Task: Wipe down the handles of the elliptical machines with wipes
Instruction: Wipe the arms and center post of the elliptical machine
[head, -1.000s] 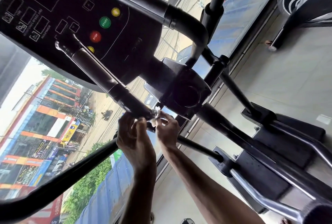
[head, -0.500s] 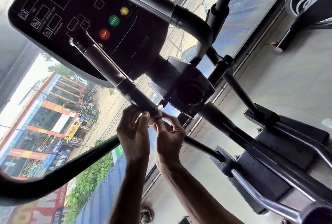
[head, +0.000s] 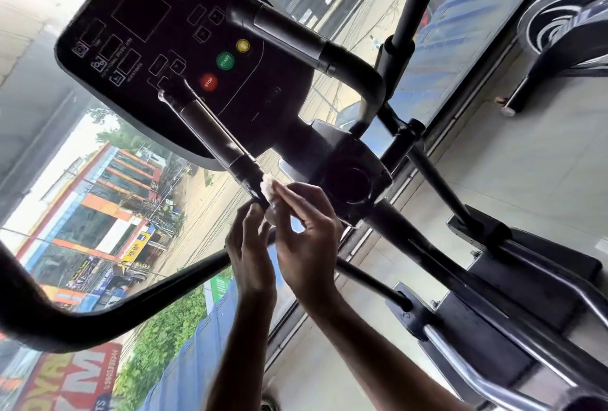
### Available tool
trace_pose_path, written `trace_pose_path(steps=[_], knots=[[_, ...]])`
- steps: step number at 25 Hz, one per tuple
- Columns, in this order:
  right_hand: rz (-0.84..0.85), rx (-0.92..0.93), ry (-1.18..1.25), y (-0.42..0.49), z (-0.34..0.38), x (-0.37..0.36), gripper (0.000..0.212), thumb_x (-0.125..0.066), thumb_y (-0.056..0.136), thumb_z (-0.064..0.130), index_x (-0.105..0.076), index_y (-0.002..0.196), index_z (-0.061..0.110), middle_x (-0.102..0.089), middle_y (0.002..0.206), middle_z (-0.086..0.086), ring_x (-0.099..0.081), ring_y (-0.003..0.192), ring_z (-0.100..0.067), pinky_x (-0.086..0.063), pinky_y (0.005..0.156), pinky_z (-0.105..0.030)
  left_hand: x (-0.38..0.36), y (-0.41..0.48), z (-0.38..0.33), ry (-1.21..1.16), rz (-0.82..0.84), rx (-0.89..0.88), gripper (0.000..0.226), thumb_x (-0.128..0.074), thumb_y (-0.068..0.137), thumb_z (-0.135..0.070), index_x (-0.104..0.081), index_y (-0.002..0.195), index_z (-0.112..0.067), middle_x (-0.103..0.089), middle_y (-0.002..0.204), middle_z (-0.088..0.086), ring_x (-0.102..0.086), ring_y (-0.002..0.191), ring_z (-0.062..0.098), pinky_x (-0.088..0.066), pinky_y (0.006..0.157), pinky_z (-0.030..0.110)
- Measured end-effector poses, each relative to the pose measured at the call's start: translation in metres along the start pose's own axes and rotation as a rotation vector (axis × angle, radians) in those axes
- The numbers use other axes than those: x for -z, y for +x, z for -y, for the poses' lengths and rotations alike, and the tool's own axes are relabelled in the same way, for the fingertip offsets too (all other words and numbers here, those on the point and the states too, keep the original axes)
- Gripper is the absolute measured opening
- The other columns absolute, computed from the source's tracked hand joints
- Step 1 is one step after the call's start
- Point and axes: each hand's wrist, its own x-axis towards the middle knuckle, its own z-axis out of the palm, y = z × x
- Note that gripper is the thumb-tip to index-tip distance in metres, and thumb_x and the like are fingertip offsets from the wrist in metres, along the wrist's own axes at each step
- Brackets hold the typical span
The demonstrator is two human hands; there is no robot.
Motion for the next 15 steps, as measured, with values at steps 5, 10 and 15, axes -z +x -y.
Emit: trace_pose_path(steps=[5, 10, 15], knots=[[0.218, 0.396, -0.307, 0.029, 0.01, -0.02, 0.027, -0.058, 0.1, 0.008, -0.077, 0.119, 0.008, -0.07, 0.116, -0.007, -0.061, 0.106, -0.023, -0.057, 0.085, -0.033, 0.012, -0.003, 0.005, 0.374, -0.012, -0.131, 0.05, -0.043, 0.076, -0.061, -0.053, 0.118, -0.036, -0.061, 0.13, -0.001, -0.057, 0.122, 0.014, -0.046, 0.108, 0.034], [0.367, 0.474, -0.421, 0.026, -0.006, 0.003, 0.022, -0.062, 0.101, 0.014, -0.076, 0.116, 0.006, -0.069, 0.119, -0.004, -0.055, 0.114, -0.013, -0.058, 0.09, -0.033, -0.003, -0.004, -0.008, -0.233, 0.037, 0.093, 0.05, -0.022, 0.111, -0.035, -0.064, 0.085, -0.029, -0.065, 0.081, -0.01, -0.06, 0.084, 0.006, -0.045, 0.08, 0.03], [0.455, 0.638, -0.493, 0.039, -0.005, 0.0, 0.022, -0.06, 0.1, 0.015, -0.074, 0.113, 0.004, -0.068, 0.121, -0.008, -0.055, 0.115, -0.022, -0.06, 0.079, -0.039, -0.007, -0.003, -0.003, -0.29, 0.01, 0.078, 0.053, -0.021, 0.111, -0.035, -0.071, 0.094, -0.029, -0.07, 0.094, -0.007, -0.061, 0.095, 0.008, -0.042, 0.086, 0.033]])
